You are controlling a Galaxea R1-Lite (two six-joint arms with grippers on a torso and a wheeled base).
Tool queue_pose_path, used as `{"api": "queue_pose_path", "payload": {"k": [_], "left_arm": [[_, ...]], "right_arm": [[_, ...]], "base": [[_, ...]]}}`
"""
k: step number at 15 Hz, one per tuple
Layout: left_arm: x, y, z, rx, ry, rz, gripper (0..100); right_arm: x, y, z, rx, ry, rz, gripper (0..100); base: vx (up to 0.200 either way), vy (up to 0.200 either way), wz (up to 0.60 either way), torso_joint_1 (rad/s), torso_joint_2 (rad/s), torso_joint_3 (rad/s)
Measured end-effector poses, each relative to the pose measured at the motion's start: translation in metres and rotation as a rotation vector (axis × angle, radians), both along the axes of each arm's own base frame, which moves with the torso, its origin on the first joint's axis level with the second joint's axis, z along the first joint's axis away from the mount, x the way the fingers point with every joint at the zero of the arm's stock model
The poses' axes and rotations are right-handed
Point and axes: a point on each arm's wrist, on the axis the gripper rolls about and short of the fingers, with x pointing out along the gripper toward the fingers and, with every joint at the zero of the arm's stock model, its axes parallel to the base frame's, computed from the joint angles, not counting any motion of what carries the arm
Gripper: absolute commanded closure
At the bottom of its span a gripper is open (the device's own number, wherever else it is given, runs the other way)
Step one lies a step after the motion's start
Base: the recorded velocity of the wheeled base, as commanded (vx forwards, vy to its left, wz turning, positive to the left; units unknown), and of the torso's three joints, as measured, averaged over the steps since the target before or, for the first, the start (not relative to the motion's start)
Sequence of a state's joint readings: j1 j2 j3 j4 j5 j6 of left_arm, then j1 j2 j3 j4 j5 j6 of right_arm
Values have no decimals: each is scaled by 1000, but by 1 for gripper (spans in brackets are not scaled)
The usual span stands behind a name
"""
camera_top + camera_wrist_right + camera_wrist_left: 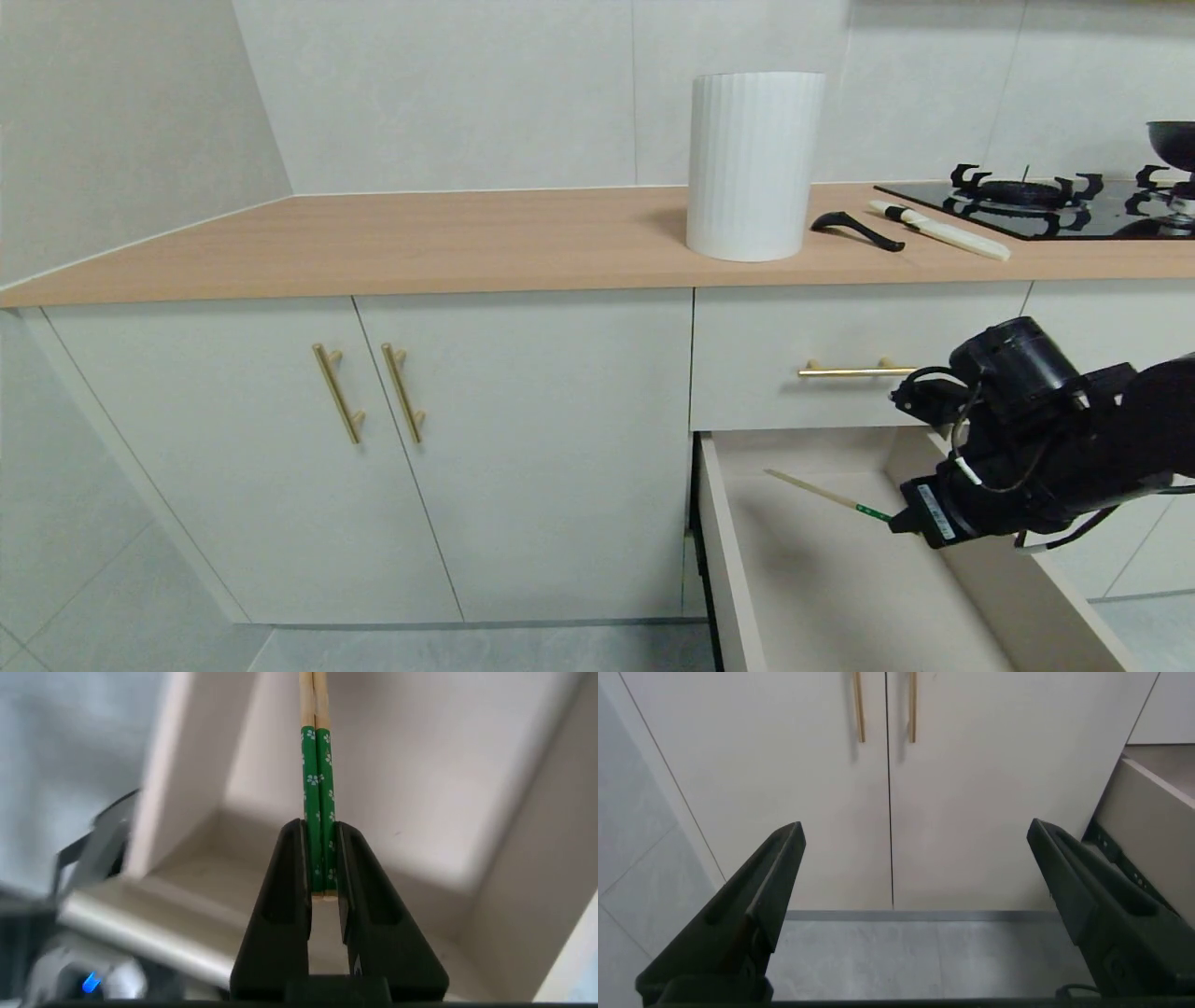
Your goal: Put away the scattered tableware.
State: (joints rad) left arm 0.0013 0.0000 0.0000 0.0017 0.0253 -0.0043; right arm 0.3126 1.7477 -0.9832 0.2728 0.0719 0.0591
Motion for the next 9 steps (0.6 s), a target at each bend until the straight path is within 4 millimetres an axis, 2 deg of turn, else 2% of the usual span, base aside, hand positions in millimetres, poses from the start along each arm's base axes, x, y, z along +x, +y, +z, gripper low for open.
{"api": "queue_pose_path", "payload": {"k": [4, 6, 9], "left_arm": [[0, 0, 0, 0, 0, 0, 0], [0, 0, 0, 0, 0, 0, 0], [0, 0, 0, 0, 0, 0, 0]], "right_arm": [[36, 19, -53, 8, 15, -89, 100], [48, 26, -82, -22, 33, -116, 100], [59, 34, -116, -43, 49, -133, 100]], "base": [[0, 0, 0, 0, 0, 0], [0, 0, 0, 0, 0, 0], [0, 0, 0, 0, 0, 0]]}}
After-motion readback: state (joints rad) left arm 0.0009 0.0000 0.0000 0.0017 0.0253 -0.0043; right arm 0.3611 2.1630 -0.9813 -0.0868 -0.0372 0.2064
